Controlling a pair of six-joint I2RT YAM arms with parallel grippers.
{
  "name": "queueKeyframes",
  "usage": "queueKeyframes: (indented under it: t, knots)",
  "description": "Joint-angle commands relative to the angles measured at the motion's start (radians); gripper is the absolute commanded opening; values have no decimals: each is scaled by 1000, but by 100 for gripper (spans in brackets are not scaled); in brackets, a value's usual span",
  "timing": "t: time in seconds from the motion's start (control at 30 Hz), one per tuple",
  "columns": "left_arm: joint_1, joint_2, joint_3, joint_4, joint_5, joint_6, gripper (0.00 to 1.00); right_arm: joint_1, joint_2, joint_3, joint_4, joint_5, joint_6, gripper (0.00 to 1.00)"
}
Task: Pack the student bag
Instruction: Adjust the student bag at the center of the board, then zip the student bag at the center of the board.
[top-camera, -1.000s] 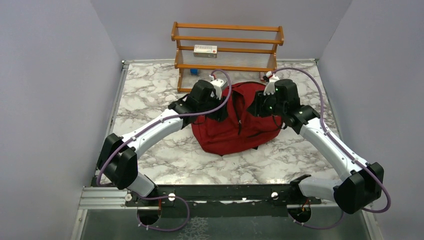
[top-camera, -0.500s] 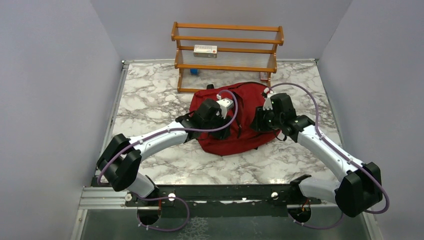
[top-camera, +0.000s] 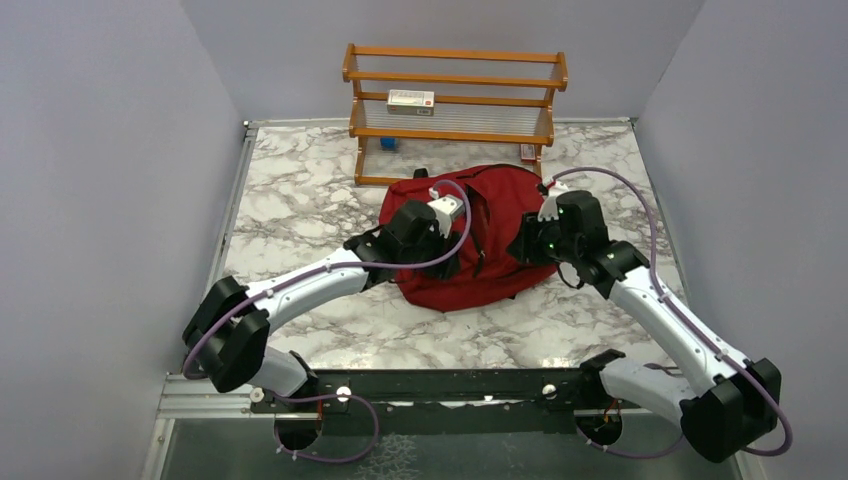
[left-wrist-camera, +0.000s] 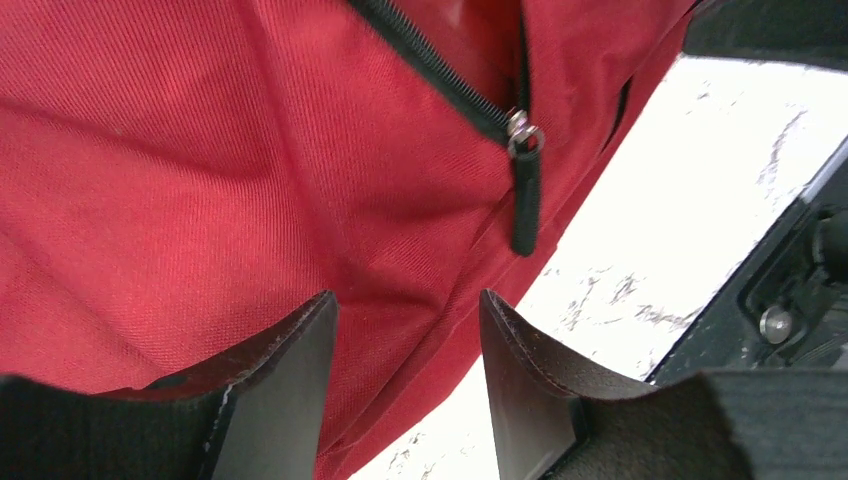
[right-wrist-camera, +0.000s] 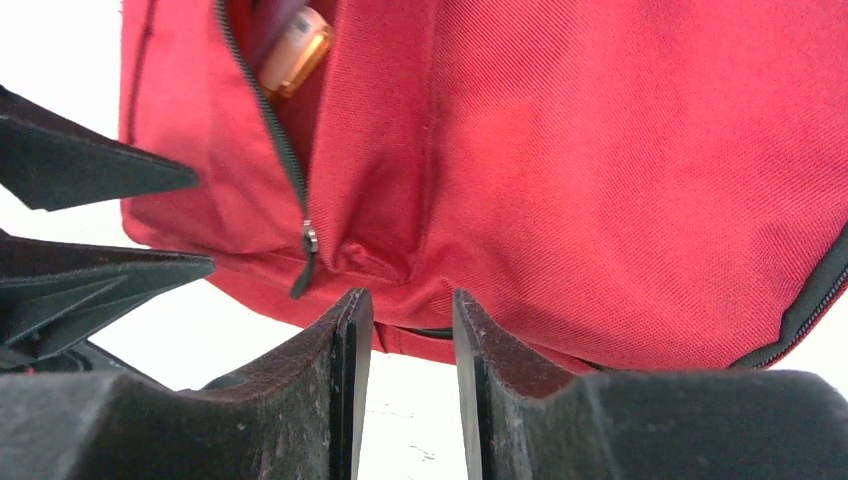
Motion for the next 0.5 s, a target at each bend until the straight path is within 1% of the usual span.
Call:
queueKeyframes:
  t: [0.0, 0.17, 0.27, 0.47]
  knots:
    - [-6, -68, 67, 23, 15, -7, 56, -3, -69, -25, 59, -70, 34, 40]
    - [-10, -59, 99, 43, 123, -43, 56, -3, -116, -72, 104, -54, 139, 41]
    - [-22, -38, 91, 63, 135, -78, 56, -3, -136, -96, 109, -27, 192, 41]
    - [-41, 16, 64, 126, 143, -129, 55, -3, -159, -119, 129, -26, 220, 41]
